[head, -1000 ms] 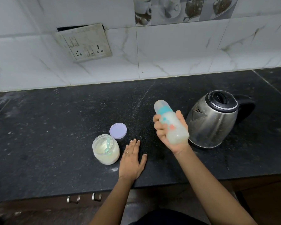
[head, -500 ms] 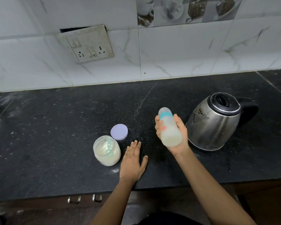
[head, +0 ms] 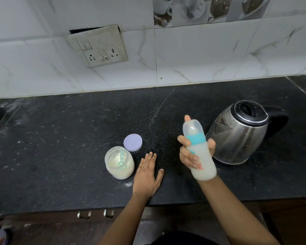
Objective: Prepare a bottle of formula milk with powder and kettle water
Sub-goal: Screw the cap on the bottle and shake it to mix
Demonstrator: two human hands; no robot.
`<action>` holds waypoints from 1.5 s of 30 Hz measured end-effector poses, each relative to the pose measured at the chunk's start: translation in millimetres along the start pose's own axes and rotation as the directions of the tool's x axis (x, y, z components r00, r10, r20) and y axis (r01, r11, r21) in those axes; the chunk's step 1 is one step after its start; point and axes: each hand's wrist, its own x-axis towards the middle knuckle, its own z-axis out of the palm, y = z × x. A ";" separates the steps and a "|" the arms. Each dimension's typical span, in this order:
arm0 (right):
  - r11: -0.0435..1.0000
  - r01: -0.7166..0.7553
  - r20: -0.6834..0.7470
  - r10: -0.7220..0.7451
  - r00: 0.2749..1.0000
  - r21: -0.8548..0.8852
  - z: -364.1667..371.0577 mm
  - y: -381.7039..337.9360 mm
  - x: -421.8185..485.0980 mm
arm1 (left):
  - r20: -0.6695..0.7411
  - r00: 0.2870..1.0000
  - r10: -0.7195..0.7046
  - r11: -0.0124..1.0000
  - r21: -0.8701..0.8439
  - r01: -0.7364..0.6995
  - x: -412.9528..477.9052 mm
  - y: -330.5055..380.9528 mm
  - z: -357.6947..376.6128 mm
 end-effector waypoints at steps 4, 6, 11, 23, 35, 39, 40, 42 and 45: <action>0.939 0.135 -0.315 -0.030 0.949 0.317 -3.7 -3.7 7.3 | -0.005 1.000 -0.001 1.000 0.005 0.001 0.5 0.4 -0.5; 0.961 0.052 -0.215 0.008 0.977 0.272 -3.4 -0.5 7.1 | -0.002 1.000 0.000 1.000 0.000 0.000 0.2 0.3 -0.4; 0.999 0.009 -0.171 0.000 0.985 0.053 5.4 -2.2 2.4 | -0.002 1.000 -0.001 1.000 -0.009 0.001 0.4 0.3 -0.9; 0.942 0.234 -0.430 -0.113 0.896 0.240 12.5 -14.8 2.9 | -0.010 1.000 -0.003 1.000 -0.010 0.003 0.3 0.4 -0.2; 0.897 0.364 -0.620 -0.140 0.772 0.252 26.5 -16.1 5.7 | -0.002 1.000 -0.021 1.000 0.015 0.021 -0.2 4.1 0.0; 0.908 0.211 -0.450 -0.028 0.893 0.363 18.0 -17.2 -0.5 | 0.015 1.000 -0.028 0.999 0.047 0.027 0.5 7.0 -0.3; 0.936 0.108 -0.387 0.031 0.922 0.334 14.3 -16.3 -2.9 | 0.021 0.999 -0.028 0.998 0.055 0.027 0.6 7.6 -0.3; 0.990 0.014 -0.365 0.038 0.930 0.139 13.6 -14.6 -3.3 | 0.026 0.999 -0.028 0.998 0.065 0.027 1.0 8.1 -0.1; 0.991 0.083 -0.465 -0.023 0.885 0.108 -1.1 -11.6 -5.3 | 0.021 0.999 -0.029 0.997 0.077 0.027 1.1 8.5 0.1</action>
